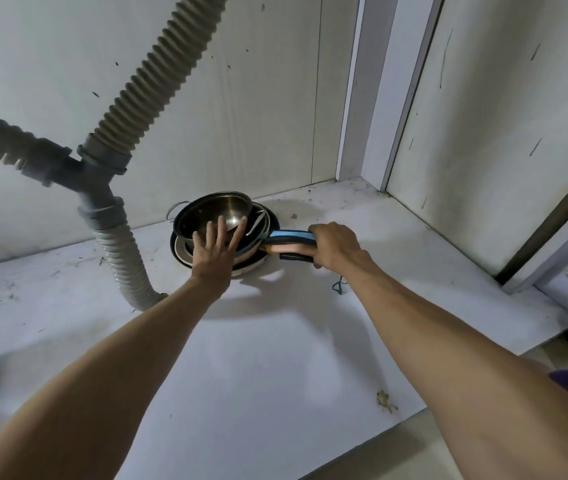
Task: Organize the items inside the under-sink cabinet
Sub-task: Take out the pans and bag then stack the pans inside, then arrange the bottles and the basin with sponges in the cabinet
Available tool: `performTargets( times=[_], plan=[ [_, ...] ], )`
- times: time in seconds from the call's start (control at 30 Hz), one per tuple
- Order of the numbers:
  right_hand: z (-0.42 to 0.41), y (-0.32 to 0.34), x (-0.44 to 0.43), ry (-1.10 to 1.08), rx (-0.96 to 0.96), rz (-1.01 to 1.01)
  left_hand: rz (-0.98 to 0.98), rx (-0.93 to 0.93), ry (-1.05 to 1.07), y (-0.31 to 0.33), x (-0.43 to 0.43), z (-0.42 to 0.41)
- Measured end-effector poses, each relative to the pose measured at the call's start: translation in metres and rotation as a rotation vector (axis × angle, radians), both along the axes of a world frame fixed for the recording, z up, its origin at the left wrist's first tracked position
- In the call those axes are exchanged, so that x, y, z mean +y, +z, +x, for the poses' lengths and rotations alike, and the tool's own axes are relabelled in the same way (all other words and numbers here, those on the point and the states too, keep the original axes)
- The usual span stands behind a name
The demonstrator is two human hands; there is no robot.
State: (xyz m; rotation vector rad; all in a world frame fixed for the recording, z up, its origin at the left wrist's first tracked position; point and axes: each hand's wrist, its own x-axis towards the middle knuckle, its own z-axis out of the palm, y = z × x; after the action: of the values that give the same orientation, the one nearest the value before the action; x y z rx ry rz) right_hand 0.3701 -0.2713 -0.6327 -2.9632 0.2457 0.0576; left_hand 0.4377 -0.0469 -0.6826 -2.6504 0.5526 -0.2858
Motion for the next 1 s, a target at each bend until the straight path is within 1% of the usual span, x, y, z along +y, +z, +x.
performTargets(
  times=[0.13, 0.33, 0.5, 0.6, 0.7, 0.8, 1.0],
  plan=[
    [0.018, -0.002, 0.003, 0.017, 0.004, 0.003, -0.014, 0.044, 0.05, 0.005, 0.001, 0.015],
    [0.036, -0.005, 0.005, 0.032, 0.006, -0.041, 0.005, 0.044, 0.086, 0.005, 0.0, 0.028],
    [0.039, -0.009, 0.005, 0.042, -0.013, -0.081, -0.044, 0.056, 0.071, 0.008, -0.003, 0.027],
    [0.03, -0.014, 0.004, 0.091, -0.054, -0.116, -0.111, 0.055, -0.008, 0.019, -0.01, 0.015],
    [0.008, -0.007, -0.005, 0.134, -0.129, -0.136, -0.256, 0.029, -0.129, 0.034, -0.029, -0.008],
    [-0.026, 0.007, -0.031, 0.128, -0.127, -0.127, -0.354, 0.08, -0.246, 0.042, -0.058, -0.034],
    [-0.146, 0.037, -0.118, -0.064, -0.038, -0.162, -0.415, 0.204, -0.438, 0.057, -0.157, -0.091]
  ],
)
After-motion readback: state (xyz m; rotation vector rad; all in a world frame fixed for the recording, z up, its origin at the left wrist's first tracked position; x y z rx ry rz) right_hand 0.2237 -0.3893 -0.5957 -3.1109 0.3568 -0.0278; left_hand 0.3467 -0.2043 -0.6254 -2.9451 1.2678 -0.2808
